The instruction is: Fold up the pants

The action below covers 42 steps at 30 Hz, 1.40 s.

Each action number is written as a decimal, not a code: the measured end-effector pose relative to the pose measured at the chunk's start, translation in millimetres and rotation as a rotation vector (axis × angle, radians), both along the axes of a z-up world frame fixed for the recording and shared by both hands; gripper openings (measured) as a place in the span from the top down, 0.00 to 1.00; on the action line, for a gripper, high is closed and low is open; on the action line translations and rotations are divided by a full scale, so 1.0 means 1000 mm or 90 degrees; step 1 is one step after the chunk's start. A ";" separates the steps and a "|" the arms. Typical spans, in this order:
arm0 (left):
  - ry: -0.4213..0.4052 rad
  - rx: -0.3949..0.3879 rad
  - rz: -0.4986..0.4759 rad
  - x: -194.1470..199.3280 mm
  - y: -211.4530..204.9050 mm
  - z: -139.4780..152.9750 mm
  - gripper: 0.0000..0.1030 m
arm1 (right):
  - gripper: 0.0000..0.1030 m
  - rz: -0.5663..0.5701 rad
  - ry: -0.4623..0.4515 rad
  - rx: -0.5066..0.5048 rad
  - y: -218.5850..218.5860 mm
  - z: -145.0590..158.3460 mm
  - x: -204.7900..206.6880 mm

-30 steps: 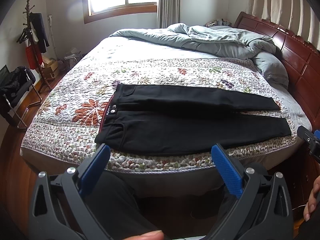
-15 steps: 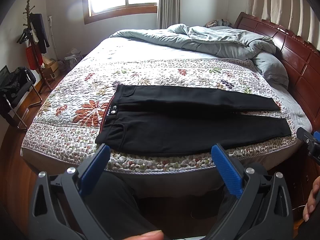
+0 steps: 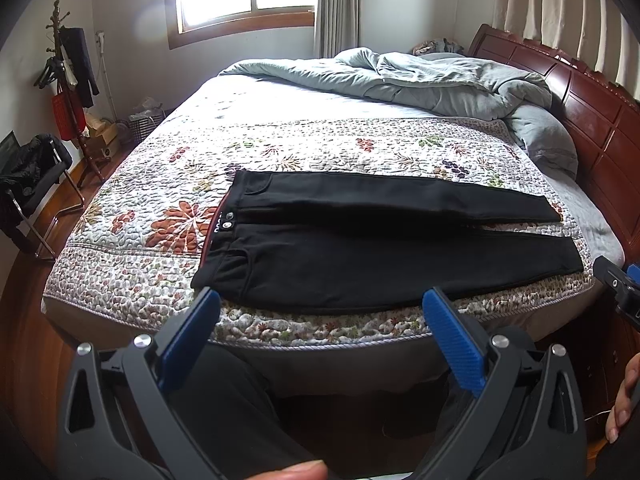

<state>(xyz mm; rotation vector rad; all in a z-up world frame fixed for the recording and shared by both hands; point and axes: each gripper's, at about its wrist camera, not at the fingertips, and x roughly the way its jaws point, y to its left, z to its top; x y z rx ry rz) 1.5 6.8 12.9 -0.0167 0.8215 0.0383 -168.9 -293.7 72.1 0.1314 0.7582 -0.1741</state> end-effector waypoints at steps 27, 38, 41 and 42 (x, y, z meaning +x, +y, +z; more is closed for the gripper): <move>0.162 -0.090 -0.119 0.090 0.023 -0.068 0.02 | 0.03 -0.010 0.029 -0.050 -0.026 -0.017 0.060; 0.287 -0.121 -0.152 0.199 0.119 -0.137 0.02 | 0.03 0.269 0.056 0.008 -0.043 -0.071 0.132; 0.306 -0.205 -0.114 0.248 0.171 -0.139 0.02 | 0.03 0.279 0.086 0.057 -0.063 -0.079 0.161; 0.309 -0.229 -0.105 0.268 0.188 -0.140 0.02 | 0.03 0.279 0.097 0.072 -0.068 -0.083 0.171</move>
